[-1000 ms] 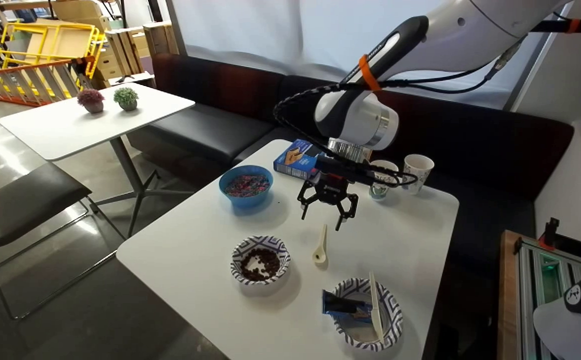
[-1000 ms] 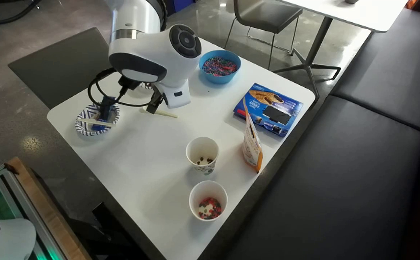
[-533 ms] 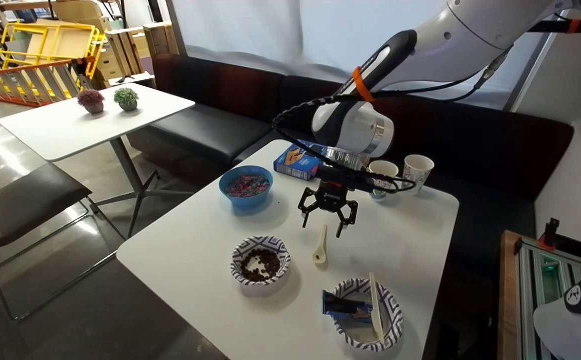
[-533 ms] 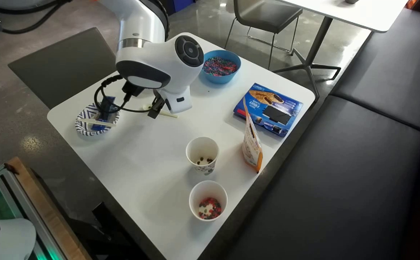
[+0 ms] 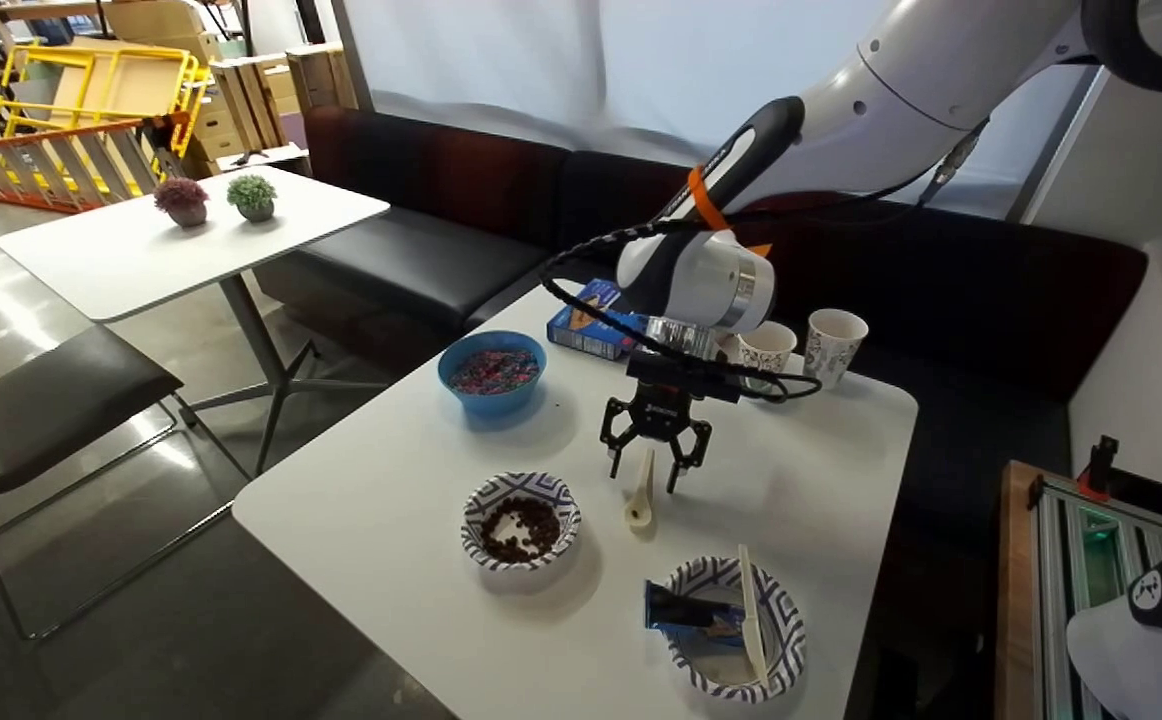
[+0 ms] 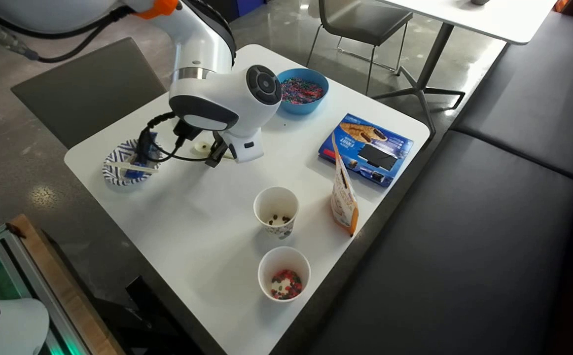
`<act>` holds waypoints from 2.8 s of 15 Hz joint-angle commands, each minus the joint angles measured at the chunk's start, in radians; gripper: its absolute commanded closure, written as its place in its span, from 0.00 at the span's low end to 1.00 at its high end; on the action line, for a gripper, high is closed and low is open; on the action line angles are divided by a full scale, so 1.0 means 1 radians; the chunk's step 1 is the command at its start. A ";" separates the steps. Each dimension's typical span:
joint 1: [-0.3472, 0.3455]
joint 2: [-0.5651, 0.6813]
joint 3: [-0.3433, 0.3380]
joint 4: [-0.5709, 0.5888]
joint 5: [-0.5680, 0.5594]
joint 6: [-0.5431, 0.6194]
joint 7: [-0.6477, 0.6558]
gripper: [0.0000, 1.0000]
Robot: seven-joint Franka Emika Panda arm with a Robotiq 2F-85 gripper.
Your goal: Pick up the spoon, scoop some objects from the bowl and put them in the cup on the right
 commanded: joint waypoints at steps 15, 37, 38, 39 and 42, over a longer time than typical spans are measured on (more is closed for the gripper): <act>0.008 0.018 -0.017 0.024 -0.018 -0.071 0.028 1.00; 0.257 -0.186 0.027 -0.069 -0.200 0.539 0.266 0.96; 0.264 -0.182 0.026 -0.076 -0.224 0.568 0.281 0.96; 0.273 -0.175 0.022 -0.085 -0.250 0.611 0.295 0.96; 0.294 -0.156 0.004 -0.105 -0.326 0.686 0.348 0.96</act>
